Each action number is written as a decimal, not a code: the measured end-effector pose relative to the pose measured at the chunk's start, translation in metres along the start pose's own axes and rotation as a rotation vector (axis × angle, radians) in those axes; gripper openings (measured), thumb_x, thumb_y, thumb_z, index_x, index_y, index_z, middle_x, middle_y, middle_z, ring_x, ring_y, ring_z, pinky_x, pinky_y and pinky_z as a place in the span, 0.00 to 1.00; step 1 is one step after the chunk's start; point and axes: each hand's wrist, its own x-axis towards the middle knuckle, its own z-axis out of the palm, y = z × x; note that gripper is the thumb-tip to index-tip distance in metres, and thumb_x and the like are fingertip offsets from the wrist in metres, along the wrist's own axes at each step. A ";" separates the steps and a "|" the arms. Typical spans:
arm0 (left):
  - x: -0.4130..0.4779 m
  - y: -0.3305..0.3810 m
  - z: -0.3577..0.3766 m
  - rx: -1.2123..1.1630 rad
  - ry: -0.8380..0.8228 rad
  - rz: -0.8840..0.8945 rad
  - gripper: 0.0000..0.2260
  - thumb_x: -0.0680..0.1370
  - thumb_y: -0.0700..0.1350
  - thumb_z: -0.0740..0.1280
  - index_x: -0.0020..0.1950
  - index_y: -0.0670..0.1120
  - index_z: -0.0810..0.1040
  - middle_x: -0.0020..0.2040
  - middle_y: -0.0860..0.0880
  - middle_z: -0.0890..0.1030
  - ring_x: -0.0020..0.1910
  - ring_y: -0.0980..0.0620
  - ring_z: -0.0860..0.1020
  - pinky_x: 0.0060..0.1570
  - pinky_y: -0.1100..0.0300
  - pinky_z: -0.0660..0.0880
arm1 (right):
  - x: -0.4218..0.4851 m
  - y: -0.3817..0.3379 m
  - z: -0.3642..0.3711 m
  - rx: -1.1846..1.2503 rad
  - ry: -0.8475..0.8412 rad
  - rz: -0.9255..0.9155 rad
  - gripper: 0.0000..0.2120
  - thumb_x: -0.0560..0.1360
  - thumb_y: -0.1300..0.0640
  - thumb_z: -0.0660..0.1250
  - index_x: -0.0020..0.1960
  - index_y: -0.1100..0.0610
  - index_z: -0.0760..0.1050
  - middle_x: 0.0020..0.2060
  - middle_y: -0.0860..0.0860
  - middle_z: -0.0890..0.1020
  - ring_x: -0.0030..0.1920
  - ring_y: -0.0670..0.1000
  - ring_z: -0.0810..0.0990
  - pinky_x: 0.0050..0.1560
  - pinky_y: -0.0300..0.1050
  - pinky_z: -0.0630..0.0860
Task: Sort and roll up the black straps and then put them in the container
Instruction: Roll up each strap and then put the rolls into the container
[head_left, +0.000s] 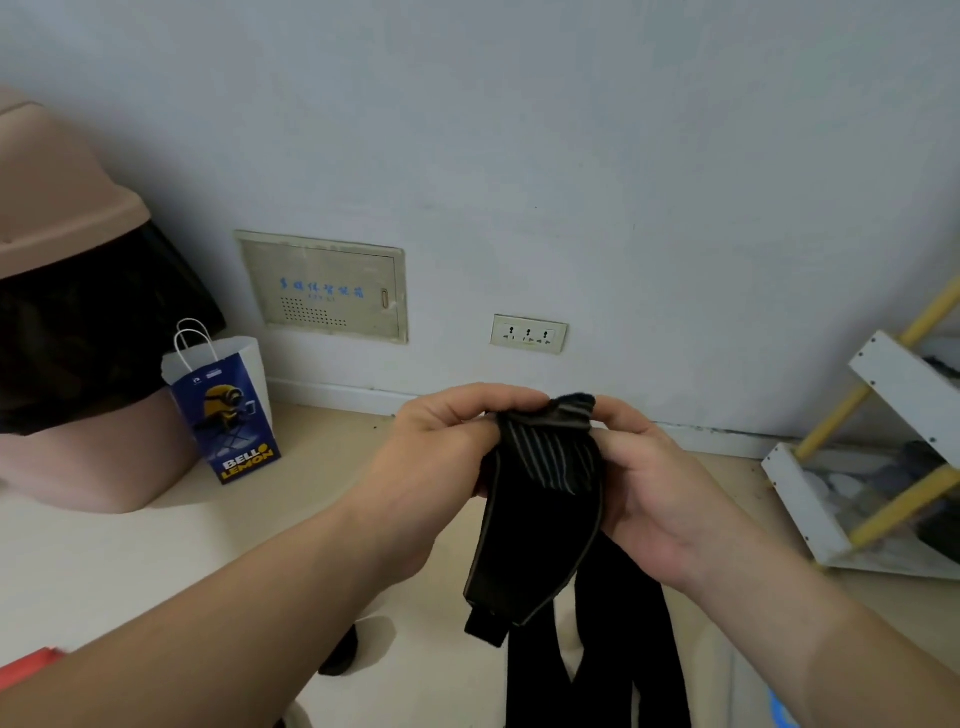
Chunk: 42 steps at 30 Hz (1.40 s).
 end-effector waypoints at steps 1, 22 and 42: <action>0.000 0.000 0.001 -0.014 -0.018 -0.008 0.21 0.82 0.30 0.58 0.48 0.47 0.89 0.50 0.44 0.89 0.46 0.48 0.86 0.50 0.52 0.82 | -0.002 -0.002 0.000 -0.008 -0.004 -0.005 0.15 0.68 0.66 0.70 0.46 0.50 0.87 0.43 0.58 0.87 0.41 0.58 0.84 0.45 0.51 0.76; 0.014 -0.017 -0.010 0.250 0.041 -0.081 0.08 0.83 0.36 0.68 0.52 0.47 0.84 0.43 0.46 0.88 0.39 0.52 0.84 0.43 0.54 0.79 | 0.005 0.009 -0.001 -0.362 0.059 -0.134 0.07 0.81 0.65 0.68 0.53 0.54 0.80 0.43 0.55 0.87 0.40 0.51 0.86 0.38 0.43 0.80; 0.014 -0.019 -0.003 0.108 0.003 -0.147 0.11 0.82 0.37 0.66 0.51 0.50 0.86 0.39 0.40 0.86 0.33 0.46 0.81 0.29 0.59 0.76 | 0.007 0.014 -0.001 -0.347 0.028 -0.150 0.16 0.82 0.68 0.66 0.43 0.49 0.81 0.35 0.53 0.84 0.36 0.52 0.82 0.39 0.44 0.80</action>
